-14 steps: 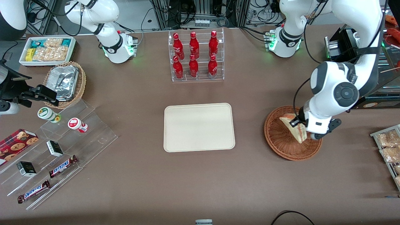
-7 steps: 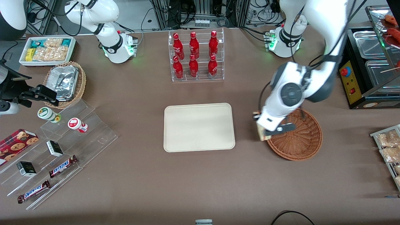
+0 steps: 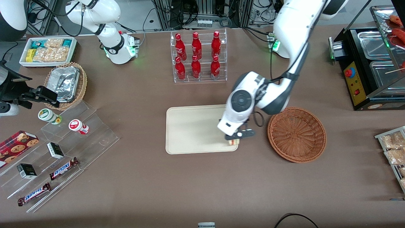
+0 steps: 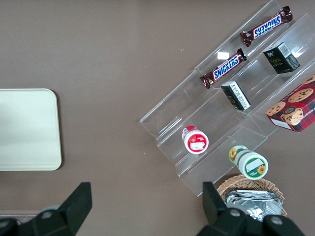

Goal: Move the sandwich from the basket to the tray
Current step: 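Lift the sandwich and carry it with the left gripper over the tray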

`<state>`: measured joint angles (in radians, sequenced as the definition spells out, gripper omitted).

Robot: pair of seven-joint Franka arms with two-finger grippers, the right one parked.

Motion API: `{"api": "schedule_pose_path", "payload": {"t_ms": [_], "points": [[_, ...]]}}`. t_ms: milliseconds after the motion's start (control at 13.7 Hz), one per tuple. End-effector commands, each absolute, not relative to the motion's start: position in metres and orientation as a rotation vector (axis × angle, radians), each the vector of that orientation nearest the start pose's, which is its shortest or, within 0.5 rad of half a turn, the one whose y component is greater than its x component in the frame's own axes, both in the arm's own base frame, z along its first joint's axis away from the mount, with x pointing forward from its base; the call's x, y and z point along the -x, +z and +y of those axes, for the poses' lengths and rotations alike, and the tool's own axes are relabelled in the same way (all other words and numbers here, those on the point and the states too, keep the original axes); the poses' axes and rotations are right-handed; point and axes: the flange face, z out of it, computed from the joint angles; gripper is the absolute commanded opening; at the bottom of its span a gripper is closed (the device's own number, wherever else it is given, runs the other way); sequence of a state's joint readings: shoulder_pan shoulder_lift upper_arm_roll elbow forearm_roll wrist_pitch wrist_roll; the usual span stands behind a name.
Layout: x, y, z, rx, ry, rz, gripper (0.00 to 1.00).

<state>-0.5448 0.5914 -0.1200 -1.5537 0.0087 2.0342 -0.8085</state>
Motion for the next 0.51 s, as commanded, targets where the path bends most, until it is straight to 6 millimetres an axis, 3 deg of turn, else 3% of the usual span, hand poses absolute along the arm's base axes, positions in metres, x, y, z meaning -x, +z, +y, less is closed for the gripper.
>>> {"api": "schedule_pose_path", "payload": {"t_ms": [0,219,438], "points": [[-0.549,0.287,-0.460,3.109,0.175,-0.289,0.00],[-0.537,0.272,-0.502,3.131,0.179,-0.304,0.00],[-0.529,0.263,-0.520,3.151,0.151,-0.321,0.00]]}}
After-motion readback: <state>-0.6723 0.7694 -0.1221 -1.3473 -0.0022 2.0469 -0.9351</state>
